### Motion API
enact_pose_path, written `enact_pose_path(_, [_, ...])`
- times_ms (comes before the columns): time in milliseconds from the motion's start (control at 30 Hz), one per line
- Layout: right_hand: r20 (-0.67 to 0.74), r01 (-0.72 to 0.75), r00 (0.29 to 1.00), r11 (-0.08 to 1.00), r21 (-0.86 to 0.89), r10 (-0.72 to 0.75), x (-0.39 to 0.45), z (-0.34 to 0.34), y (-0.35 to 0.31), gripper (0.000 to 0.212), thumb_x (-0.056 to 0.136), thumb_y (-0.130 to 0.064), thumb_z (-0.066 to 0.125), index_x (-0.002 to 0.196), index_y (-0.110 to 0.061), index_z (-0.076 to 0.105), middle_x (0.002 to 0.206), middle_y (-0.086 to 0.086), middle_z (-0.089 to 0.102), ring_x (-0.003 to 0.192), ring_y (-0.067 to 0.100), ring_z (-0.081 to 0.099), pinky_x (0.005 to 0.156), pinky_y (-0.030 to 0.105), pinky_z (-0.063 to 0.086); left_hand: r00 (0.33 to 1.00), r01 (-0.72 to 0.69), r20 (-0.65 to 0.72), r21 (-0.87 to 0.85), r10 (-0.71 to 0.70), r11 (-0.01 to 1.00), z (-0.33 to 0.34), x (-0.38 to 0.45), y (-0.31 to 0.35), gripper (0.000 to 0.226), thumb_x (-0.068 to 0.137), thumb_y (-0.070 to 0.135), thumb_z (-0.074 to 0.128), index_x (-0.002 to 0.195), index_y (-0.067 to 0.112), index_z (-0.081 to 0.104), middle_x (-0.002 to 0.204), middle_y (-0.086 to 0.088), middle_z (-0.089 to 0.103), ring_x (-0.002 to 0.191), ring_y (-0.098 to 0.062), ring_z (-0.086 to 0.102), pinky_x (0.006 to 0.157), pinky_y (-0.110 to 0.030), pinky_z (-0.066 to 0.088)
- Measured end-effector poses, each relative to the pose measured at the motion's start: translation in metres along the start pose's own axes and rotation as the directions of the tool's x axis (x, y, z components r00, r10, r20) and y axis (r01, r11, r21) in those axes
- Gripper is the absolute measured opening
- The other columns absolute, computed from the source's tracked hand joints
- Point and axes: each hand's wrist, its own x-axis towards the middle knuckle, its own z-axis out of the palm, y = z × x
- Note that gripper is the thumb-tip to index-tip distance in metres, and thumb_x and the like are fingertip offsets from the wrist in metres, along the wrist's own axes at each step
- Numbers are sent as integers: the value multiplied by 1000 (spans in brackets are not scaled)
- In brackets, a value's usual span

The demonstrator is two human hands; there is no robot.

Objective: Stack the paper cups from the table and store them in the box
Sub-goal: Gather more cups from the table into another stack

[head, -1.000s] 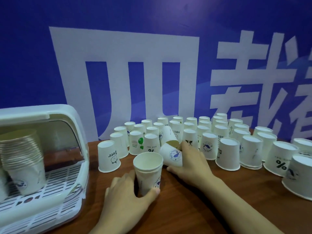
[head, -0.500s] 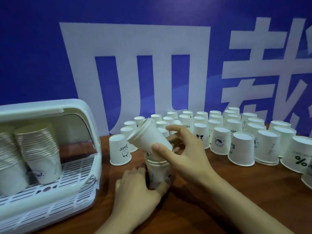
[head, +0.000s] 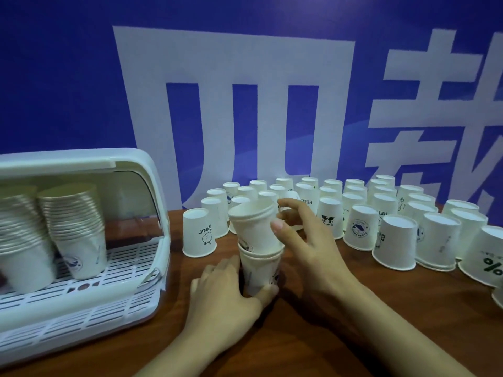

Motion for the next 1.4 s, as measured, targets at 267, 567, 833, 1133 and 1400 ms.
enact_pose_path(267, [15,-11,1000,1000,-7,11,0,6,5,67,82,-72,50,139,-38,59,125,-19,64,116,-4,58,99,25,47,1000,3,6,-6,-3,1000,-1,-2,3,54,81,78,61,121,43,52,122,19,62,122,-15,51,99,-38,39])
enact_pose_path(567, [136,155,984,914,-376,-111,5,8,23,53,96,-65,26,119,-38,65,117,-23,63,121,9,47,103,40,39,999,-22,-54,-334,4,942,4,1,-1,67,65,75,68,123,47,49,122,21,67,119,-9,63,101,-44,52])
enact_pose_path(833, [-51,40,998,990,-134,-47,1,19,30,46,95,-64,30,120,-44,63,122,-22,65,121,0,55,106,35,42,994,57,-74,-322,-85,945,-3,-5,3,74,65,74,67,130,48,47,130,19,67,126,-10,63,103,-38,52])
enact_pose_path(1133, [160,214,977,705,-676,-143,47,13,52,60,82,-10,49,141,-18,48,166,-1,28,158,22,10,120,39,22,983,144,-60,-344,-175,928,-2,5,0,90,75,67,78,151,43,35,146,18,58,134,-12,57,109,-30,47])
enact_pose_path(1400, [107,218,967,525,-823,-233,47,9,63,80,71,-46,71,144,-34,43,128,4,48,120,33,46,94,49,44,986,145,-32,-332,-165,932,-3,4,-1,88,61,78,67,139,44,44,128,21,64,125,-11,60,103,-36,50])
